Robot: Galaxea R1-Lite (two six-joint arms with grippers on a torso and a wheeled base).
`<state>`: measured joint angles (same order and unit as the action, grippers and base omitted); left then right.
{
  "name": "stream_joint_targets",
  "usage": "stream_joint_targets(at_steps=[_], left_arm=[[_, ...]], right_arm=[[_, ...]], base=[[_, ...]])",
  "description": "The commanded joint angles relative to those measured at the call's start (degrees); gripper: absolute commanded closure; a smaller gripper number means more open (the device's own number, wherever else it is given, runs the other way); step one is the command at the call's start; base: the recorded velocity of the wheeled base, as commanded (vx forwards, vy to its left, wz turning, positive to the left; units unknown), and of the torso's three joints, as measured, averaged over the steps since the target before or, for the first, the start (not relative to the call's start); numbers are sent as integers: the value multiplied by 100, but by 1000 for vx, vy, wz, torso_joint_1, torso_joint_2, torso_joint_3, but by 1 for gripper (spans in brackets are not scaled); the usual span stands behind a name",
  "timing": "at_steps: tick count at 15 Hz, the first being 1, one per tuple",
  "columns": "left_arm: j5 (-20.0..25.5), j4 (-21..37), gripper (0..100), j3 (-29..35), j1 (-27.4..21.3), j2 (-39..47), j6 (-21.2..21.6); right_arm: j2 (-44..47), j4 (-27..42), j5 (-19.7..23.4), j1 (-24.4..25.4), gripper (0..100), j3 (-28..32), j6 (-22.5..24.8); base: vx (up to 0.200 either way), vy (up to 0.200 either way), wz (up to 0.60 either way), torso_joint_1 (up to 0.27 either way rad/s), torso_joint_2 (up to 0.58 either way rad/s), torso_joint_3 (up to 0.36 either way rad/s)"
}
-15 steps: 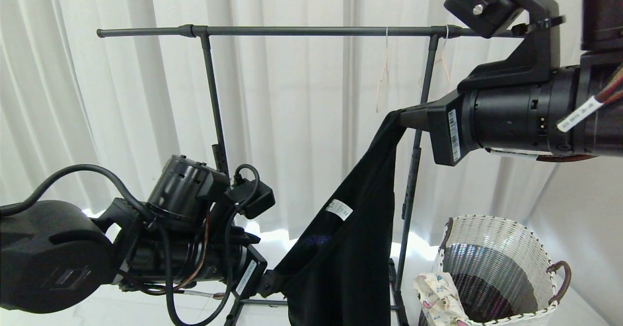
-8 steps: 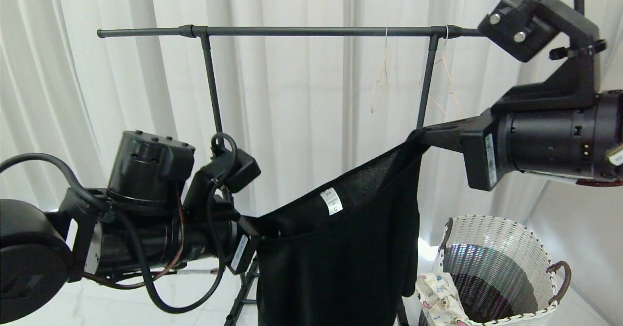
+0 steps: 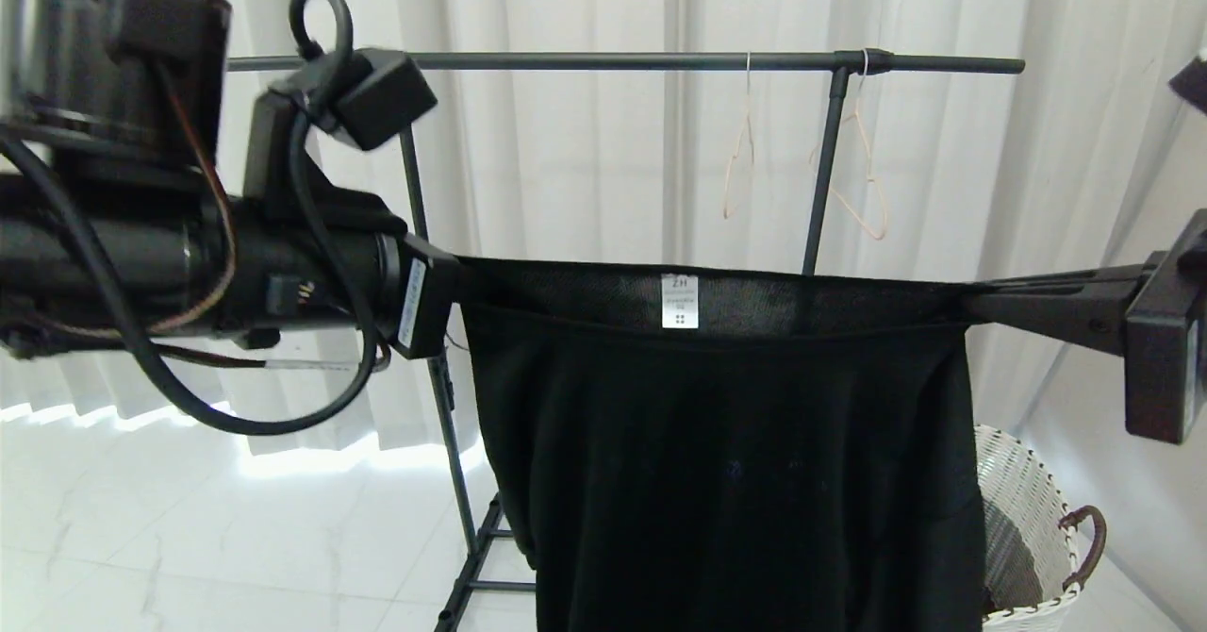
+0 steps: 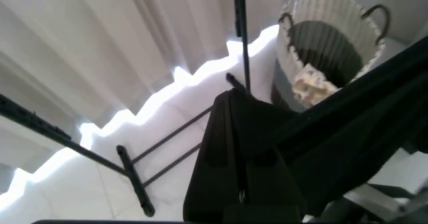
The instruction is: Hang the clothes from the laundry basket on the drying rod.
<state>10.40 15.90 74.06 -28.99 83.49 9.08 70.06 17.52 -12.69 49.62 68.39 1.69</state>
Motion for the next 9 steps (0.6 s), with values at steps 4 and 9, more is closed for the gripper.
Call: stream_joint_targets(at_steps=[4,9], left_arm=[[147,2647,100,2746,-1592,-96,-1102],[-284,2647,100,2649,-1724,-132,-1040]], right_arm=[[175,-3,109,-418,100,799,15],[605,6,285,-418,100,1528,200]], base=[[0,0,0,0,0,0],[0,0,0,0,0,0]])
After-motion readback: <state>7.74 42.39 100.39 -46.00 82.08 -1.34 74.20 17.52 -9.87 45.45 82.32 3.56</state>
